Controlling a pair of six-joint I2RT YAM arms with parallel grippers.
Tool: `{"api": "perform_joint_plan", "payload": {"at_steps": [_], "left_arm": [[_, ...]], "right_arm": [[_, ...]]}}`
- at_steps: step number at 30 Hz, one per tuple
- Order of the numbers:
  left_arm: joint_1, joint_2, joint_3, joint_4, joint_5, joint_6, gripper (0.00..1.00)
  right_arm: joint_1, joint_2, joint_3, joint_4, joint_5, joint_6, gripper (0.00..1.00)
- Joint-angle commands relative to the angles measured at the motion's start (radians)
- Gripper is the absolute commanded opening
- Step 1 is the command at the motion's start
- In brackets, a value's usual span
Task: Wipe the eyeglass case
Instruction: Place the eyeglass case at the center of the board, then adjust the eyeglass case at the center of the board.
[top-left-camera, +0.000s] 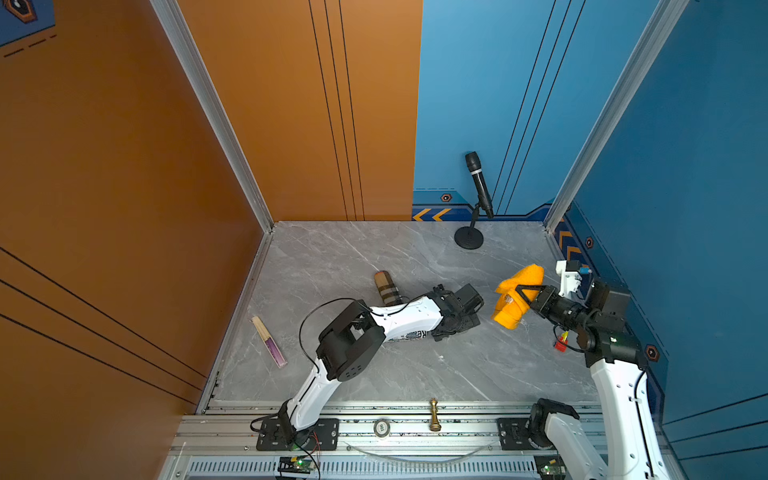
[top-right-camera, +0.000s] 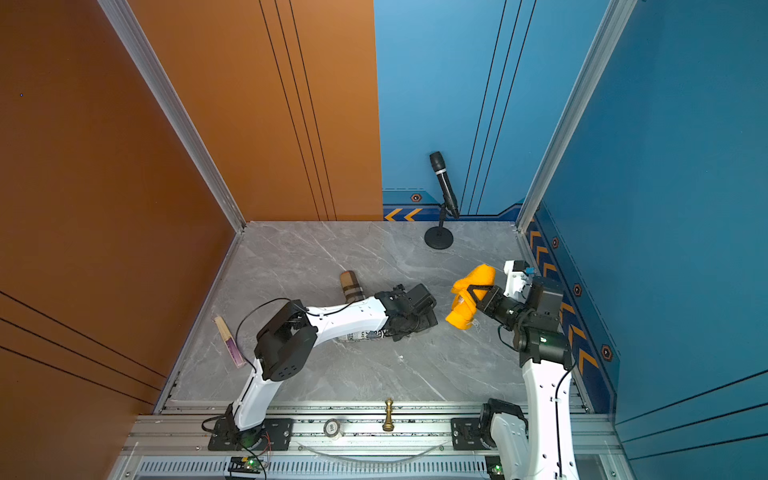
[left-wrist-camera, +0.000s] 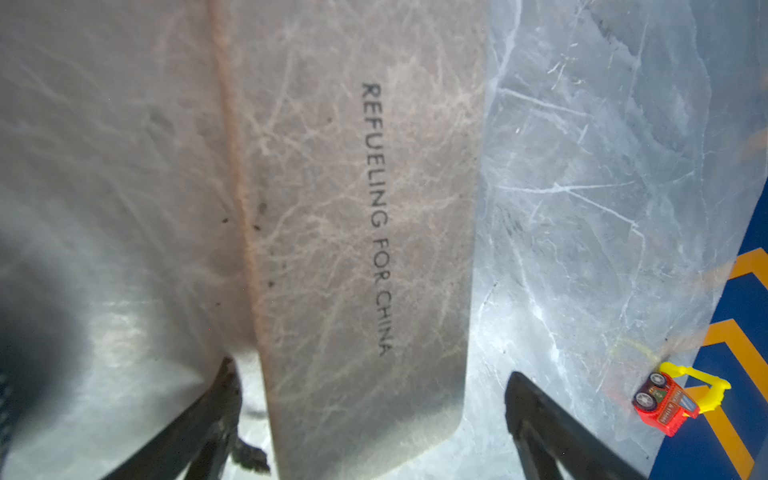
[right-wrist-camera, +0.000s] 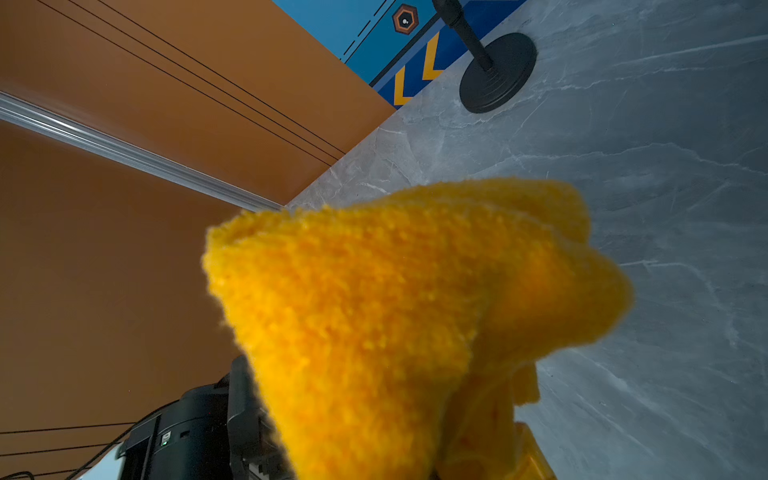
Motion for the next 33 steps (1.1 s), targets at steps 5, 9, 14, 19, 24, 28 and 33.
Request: {"api": "perform_joint_plan", "payload": {"at_steps": [5, 9, 14, 19, 24, 28, 33], "left_arm": [[-0.006, 0.076, 0.13, 0.042, 0.121, 0.067, 1.0], [-0.021, 0.115, 0.196, 0.051, 0.11, 0.111, 1.0], [-0.011, 0.152, 0.227, 0.186, 0.181, 0.123, 1.0], [0.018, 0.118, 0.22, 0.266, 0.227, 0.229, 0.99], [0.054, 0.014, 0.121, 0.265, 0.438, 0.369, 0.96], [0.074, -0.116, 0.044, 0.142, 0.476, 0.687, 0.97], [0.153, -0.163, 0.085, -0.102, 0.433, 1.307, 0.96]], "right_arm": [[-0.023, -0.024, 0.007, 0.027, -0.001, 0.011, 0.0], [-0.032, -0.029, -0.003, 0.028, 0.013, 0.008, 0.0], [-0.064, -0.05, 0.006, 0.031, 0.024, 0.026, 0.0], [-0.099, -0.041, -0.008, 0.063, 0.01, 0.048, 0.0], [-0.144, -0.03, 0.0, 0.099, -0.002, 0.09, 0.0], [-0.146, -0.026, -0.051, 0.21, 0.04, 0.166, 0.0], [-0.126, 0.029, -0.063, 0.235, 0.071, 0.167, 0.0]]}}
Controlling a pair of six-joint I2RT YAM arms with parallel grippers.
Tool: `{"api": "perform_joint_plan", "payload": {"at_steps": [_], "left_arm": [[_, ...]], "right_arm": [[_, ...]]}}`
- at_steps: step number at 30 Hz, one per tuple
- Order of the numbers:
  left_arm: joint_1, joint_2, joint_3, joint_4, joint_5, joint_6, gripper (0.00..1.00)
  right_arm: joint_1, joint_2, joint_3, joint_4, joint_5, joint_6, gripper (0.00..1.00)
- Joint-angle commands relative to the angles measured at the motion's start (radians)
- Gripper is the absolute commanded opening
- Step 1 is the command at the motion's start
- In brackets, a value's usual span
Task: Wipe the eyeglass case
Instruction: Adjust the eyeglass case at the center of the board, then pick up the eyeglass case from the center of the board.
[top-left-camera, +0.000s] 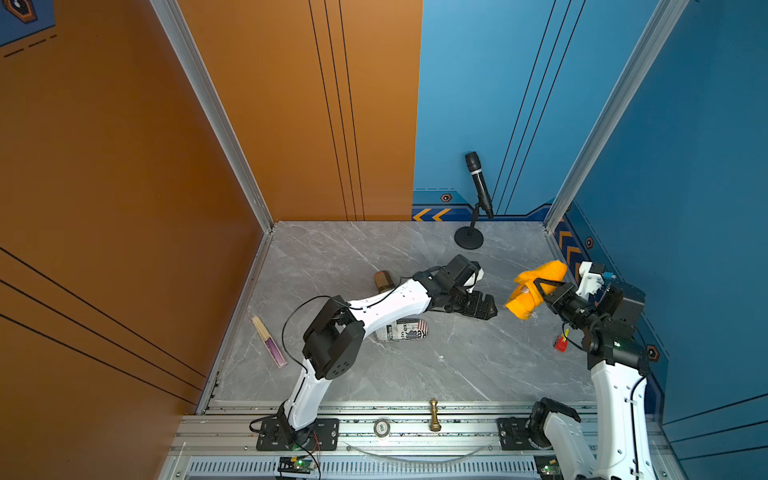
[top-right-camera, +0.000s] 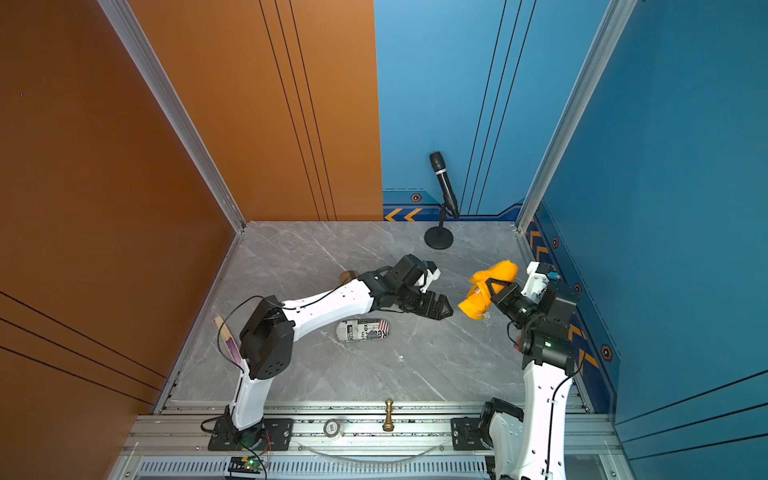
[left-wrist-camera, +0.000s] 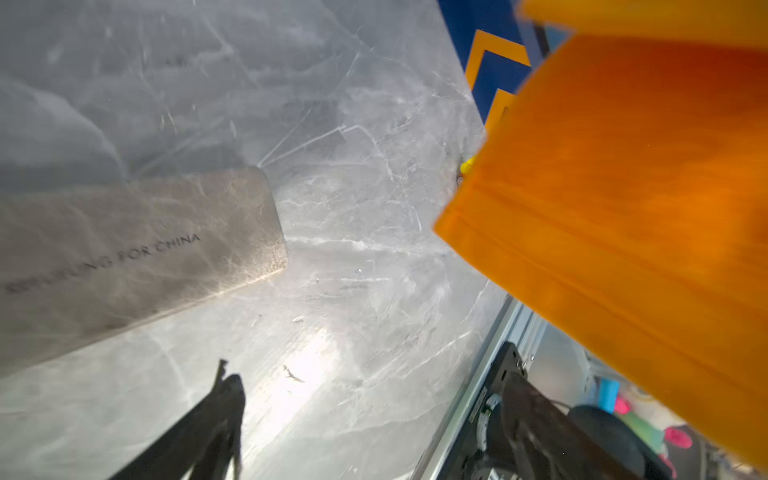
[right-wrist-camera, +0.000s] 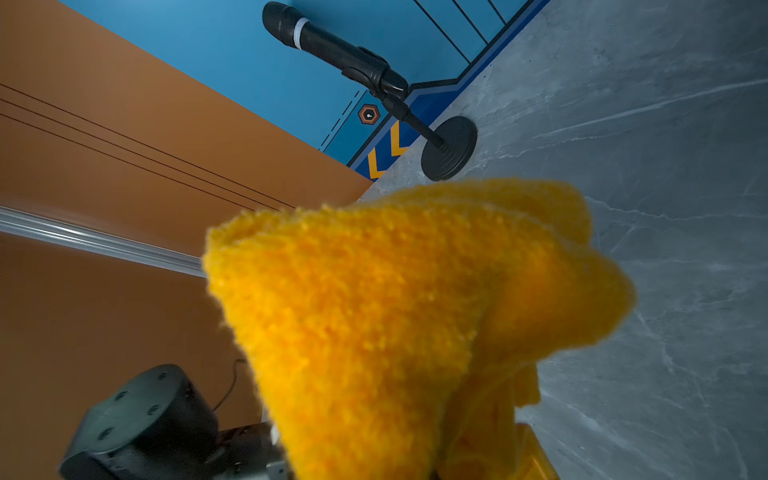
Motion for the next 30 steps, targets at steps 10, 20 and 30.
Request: {"api": "perform_joint_plan", "payload": {"at_steps": [10, 20, 30], "left_arm": [[0.178, 0.001, 0.041, -0.273, -0.056, 1.016, 0.99], [0.162, 0.13, 0.13, -0.322, -0.071, 1.325, 1.0], [0.149, 0.278, 0.309, -0.441, -0.086, 1.38, 0.98]], "right_arm": [[0.21, 0.127, 0.202, -0.13, 0.248, -0.167, 0.0], [0.285, 0.145, 0.213, -0.174, 0.284, -0.196, 0.0], [0.29, 0.163, 0.199, -0.168, 0.263, -0.194, 0.0]]}}
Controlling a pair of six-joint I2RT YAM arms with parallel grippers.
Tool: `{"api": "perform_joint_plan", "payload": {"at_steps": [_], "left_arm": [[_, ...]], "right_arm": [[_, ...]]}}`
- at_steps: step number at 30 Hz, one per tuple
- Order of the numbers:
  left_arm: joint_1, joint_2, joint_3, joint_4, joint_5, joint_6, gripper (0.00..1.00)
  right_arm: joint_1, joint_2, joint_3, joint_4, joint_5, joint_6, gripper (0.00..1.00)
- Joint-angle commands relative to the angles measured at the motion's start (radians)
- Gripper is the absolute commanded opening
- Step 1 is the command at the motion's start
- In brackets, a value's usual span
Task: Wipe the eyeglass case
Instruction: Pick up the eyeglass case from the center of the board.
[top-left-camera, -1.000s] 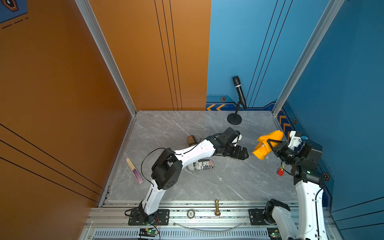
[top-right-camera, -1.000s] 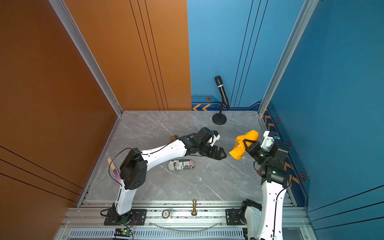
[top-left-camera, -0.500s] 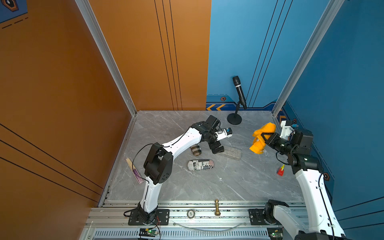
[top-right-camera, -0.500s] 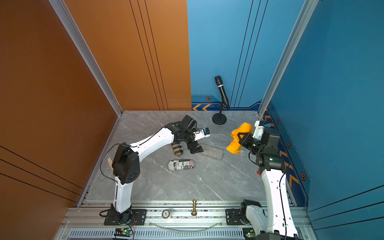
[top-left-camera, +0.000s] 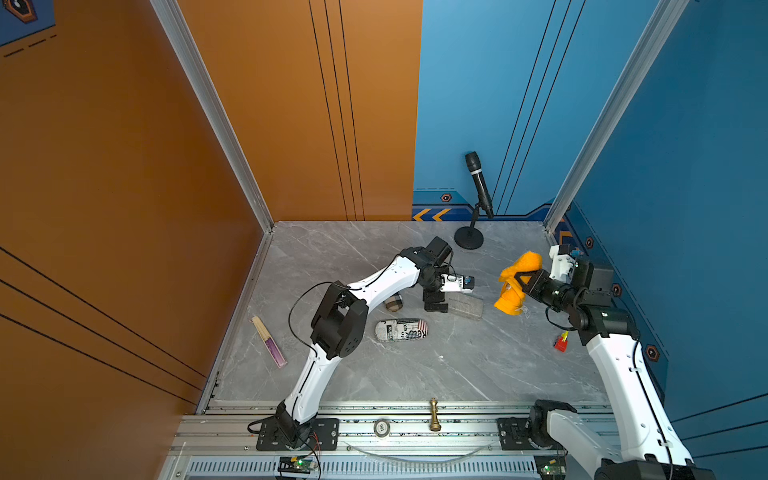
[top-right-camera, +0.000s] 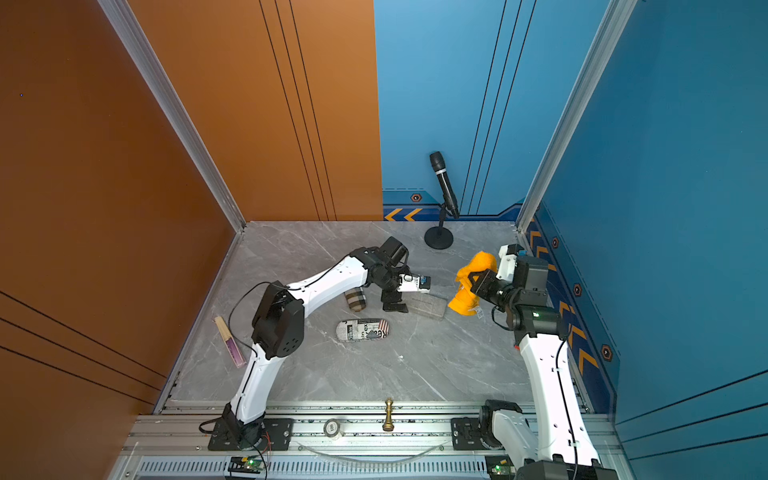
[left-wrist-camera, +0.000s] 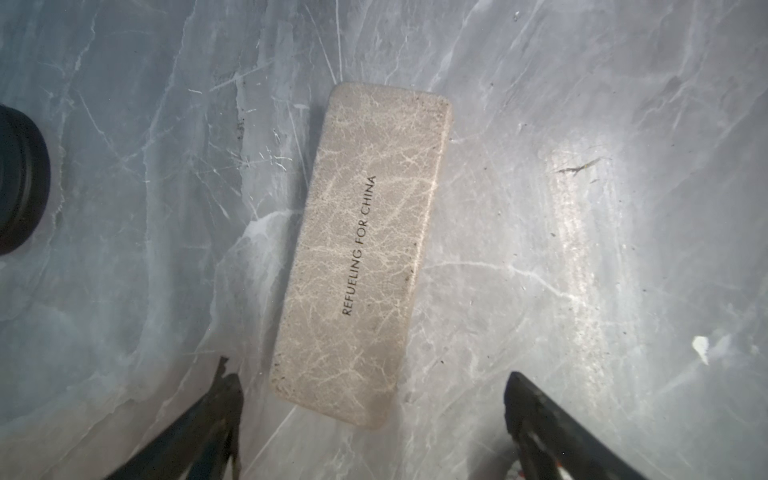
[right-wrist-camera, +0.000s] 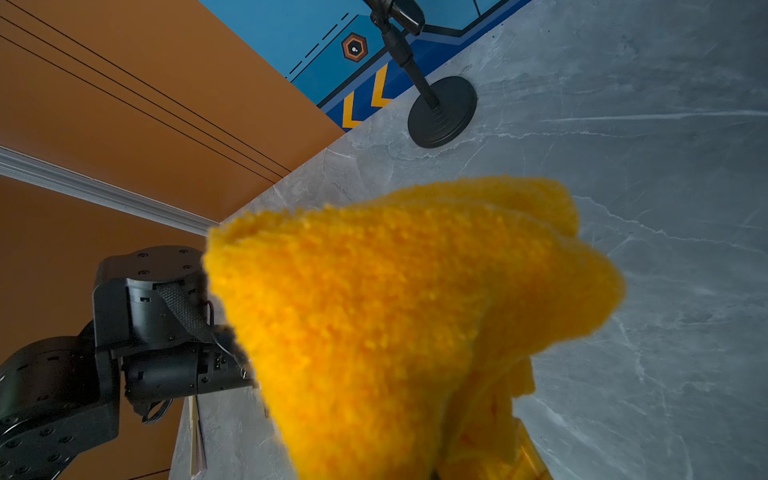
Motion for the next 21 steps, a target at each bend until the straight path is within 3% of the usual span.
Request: {"api": "perform_joint_plan", "payload": {"at_steps": [1, 21], "left_arm": [[-0.007, 0.068, 0.073, -0.113, -0.015, 0.05, 0.98], [-0.013, 0.24, 0.246, -0.176, -0.007, 0.051, 0.98]], "right_arm": [[0.007, 0.009, 0.008, -0.009, 0.004, -0.023, 0.0], [0.016, 0.057, -0.017, 0.046, -0.01, -0.016, 0.0]]}}
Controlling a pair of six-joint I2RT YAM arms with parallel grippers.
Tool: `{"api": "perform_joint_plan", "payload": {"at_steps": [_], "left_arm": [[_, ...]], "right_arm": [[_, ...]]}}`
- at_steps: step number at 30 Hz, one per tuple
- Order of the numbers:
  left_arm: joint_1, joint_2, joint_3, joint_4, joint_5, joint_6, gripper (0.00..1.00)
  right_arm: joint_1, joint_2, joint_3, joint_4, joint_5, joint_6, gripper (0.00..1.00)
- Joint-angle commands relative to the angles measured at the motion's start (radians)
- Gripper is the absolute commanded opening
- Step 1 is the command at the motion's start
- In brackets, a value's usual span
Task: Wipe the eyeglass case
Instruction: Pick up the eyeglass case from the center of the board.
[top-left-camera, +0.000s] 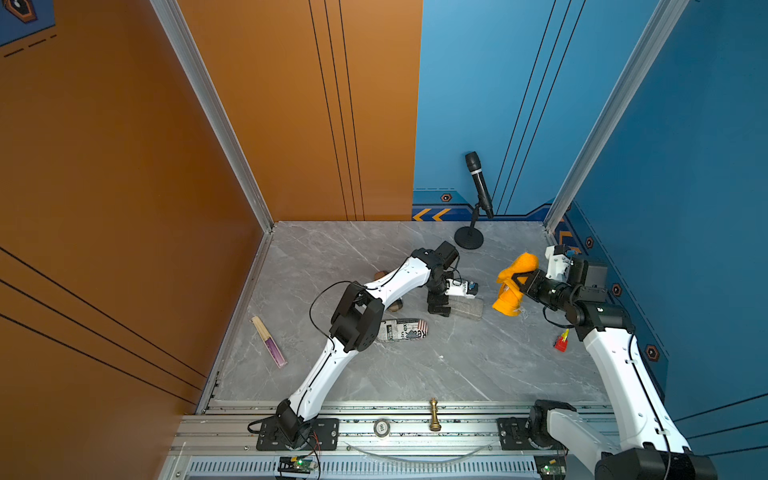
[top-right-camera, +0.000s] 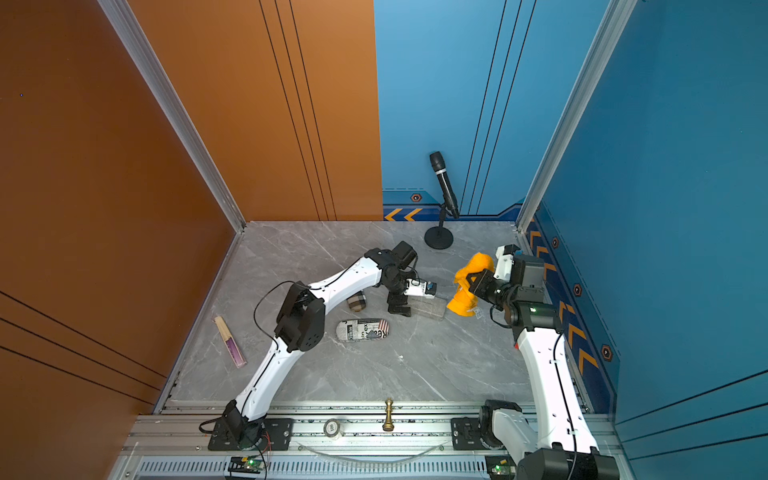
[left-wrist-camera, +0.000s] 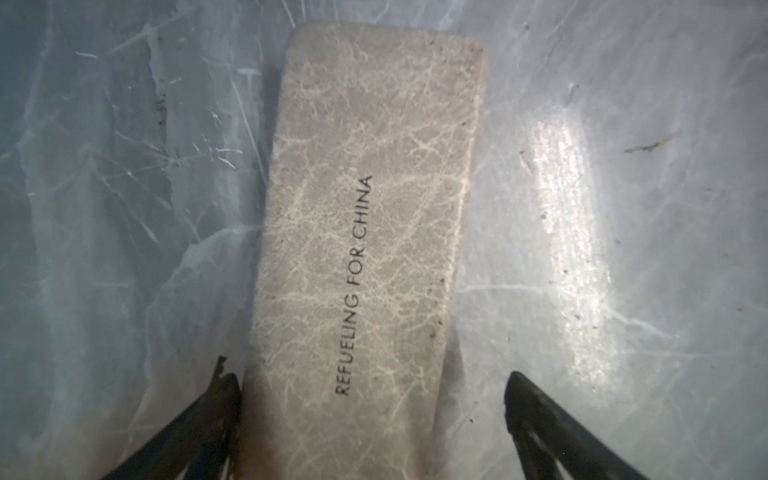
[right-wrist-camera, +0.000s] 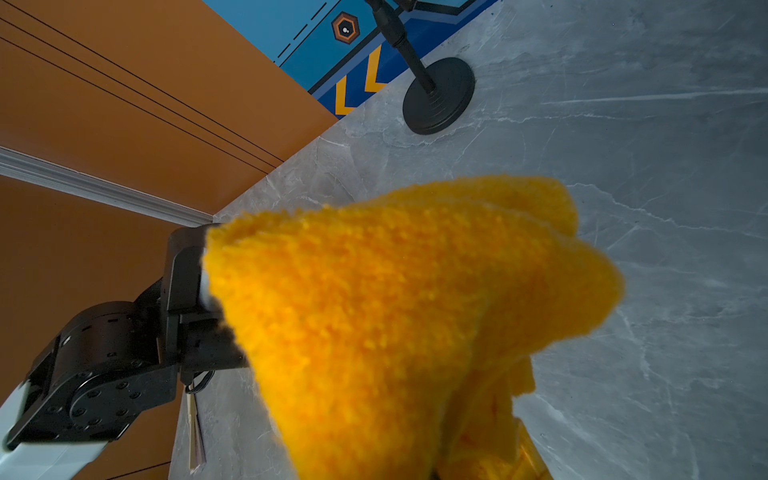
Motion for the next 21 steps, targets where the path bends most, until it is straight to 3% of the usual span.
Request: {"api": "perform_joint_plan", "payload": {"at_steps": [1, 13, 21], "left_arm": [[0.0, 0.039, 0.041, -0.059, 0.002, 0.01, 0.98], [-0.016, 0.003, -0.044, -0.069, -0.016, -0.035, 1.0], [-0.034, -0.02, -0.097, -0.067, -0.012, -0.103, 0.9]], "right_arm": [[0.01, 0.016, -0.009, 0.039, -0.006, -0.016, 0.0], [0.01, 0.031, -0.015, 0.053, -0.004, -0.018, 0.0], [0.01, 0.008, -0.029, 0.037, -0.01, -0.021, 0.0]]}}
